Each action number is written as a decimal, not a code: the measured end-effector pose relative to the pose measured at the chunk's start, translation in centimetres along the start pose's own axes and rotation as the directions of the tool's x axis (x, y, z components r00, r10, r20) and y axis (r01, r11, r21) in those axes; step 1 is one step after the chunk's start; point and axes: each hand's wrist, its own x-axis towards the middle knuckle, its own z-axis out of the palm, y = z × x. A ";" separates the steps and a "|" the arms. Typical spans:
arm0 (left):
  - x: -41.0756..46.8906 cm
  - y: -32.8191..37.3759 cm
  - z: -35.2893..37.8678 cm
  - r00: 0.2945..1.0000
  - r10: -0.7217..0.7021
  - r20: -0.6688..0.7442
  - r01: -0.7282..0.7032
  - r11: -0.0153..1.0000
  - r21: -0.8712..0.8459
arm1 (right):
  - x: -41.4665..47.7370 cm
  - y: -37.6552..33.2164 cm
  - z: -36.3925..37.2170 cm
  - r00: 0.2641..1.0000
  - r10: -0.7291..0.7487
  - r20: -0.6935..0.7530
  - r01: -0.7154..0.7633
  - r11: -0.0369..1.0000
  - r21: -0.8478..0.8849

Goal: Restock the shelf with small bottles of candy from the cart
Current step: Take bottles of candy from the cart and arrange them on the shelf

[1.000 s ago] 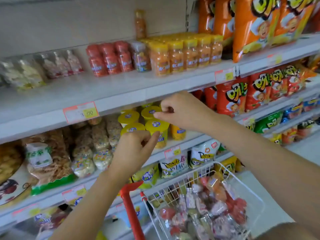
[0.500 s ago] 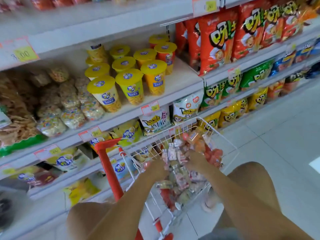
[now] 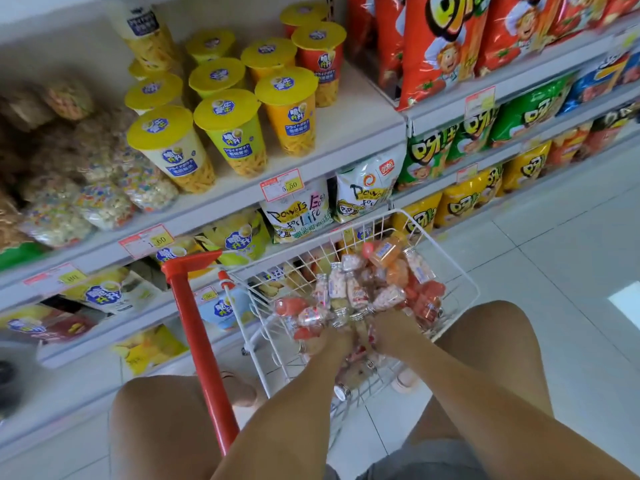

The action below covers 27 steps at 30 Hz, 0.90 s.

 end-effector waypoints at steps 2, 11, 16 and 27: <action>-0.4 0.0 -0.2 1.000 -0.010 0.001 0.010 0.998 0.061 | 0.0 0.2 0.3 0.999 0.052 -0.003 -0.051 0.985 0.162; -2.8 2.1 -5.8 0.979 0.154 0.135 -0.084 0.903 -0.421 | -4.2 2.2 -5.6 0.979 -0.004 -0.206 0.172 0.568 0.805; -9.6 5.5 -14.9 0.913 0.375 0.159 -0.140 0.655 -0.743 | -8.5 -1.0 -13.0 0.905 -0.069 -0.419 0.411 0.390 0.824; -27.6 5.7 -35.1 0.462 0.799 -0.386 -0.867 0.315 -0.387 | -16.8 -15.4 -30.0 0.660 -0.188 -0.728 0.725 -0.093 0.682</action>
